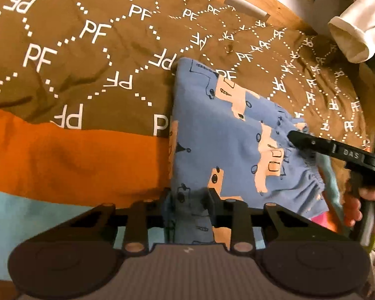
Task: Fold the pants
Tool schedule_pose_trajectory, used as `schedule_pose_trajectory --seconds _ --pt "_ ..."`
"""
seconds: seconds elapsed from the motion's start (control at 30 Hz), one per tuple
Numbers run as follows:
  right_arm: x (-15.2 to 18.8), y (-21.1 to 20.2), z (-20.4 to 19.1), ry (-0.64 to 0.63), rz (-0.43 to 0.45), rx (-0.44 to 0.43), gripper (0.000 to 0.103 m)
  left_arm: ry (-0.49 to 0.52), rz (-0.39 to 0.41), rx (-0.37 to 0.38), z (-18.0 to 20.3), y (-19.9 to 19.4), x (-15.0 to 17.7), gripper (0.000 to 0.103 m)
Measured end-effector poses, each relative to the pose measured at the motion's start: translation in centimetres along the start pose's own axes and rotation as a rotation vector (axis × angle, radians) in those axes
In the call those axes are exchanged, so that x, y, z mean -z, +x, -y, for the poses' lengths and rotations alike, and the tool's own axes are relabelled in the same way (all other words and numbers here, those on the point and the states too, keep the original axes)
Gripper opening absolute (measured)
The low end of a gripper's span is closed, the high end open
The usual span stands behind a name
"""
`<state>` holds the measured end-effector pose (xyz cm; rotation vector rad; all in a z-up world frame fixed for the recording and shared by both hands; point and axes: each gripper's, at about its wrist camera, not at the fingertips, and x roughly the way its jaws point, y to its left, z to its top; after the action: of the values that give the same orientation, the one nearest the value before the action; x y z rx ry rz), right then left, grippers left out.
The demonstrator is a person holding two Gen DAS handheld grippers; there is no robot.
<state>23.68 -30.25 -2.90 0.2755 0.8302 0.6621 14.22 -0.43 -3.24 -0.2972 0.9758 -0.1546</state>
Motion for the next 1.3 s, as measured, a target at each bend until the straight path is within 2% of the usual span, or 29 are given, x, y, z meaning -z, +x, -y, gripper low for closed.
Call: schedule_pose_trajectory --seconds 0.1,0.3,0.47,0.67,0.8,1.03,1.3 --pt "0.5 -0.7 -1.6 -0.054 0.031 0.051 0.031 0.092 0.017 -0.061 1.5 -0.2 0.3 0.018" --pt "1.0 -1.7 -4.6 -0.192 0.071 0.149 0.028 0.166 0.044 -0.125 3.6 -1.2 0.6 0.015" --pt "1.4 -2.3 -6.6 -0.305 0.090 0.195 0.028 0.153 0.050 -0.115 3.7 -1.7 0.6 0.015" --pt "1.7 -3.1 -6.9 -0.294 0.114 0.192 0.025 0.138 0.068 -0.115 3.7 -1.7 1.4 0.015" --pt "1.8 -3.6 -8.0 -0.361 0.140 0.214 0.023 0.164 0.080 -0.116 4.2 -2.0 1.5 0.014" --pt "0.5 -4.9 -9.5 -0.427 0.175 0.208 0.021 0.158 0.109 -0.093 4.7 -3.5 0.4 0.014" --pt "-1.5 -6.3 -10.8 -0.507 0.257 0.219 0.021 0.209 0.185 -0.095 6.3 -5.2 -1.8 0.014"
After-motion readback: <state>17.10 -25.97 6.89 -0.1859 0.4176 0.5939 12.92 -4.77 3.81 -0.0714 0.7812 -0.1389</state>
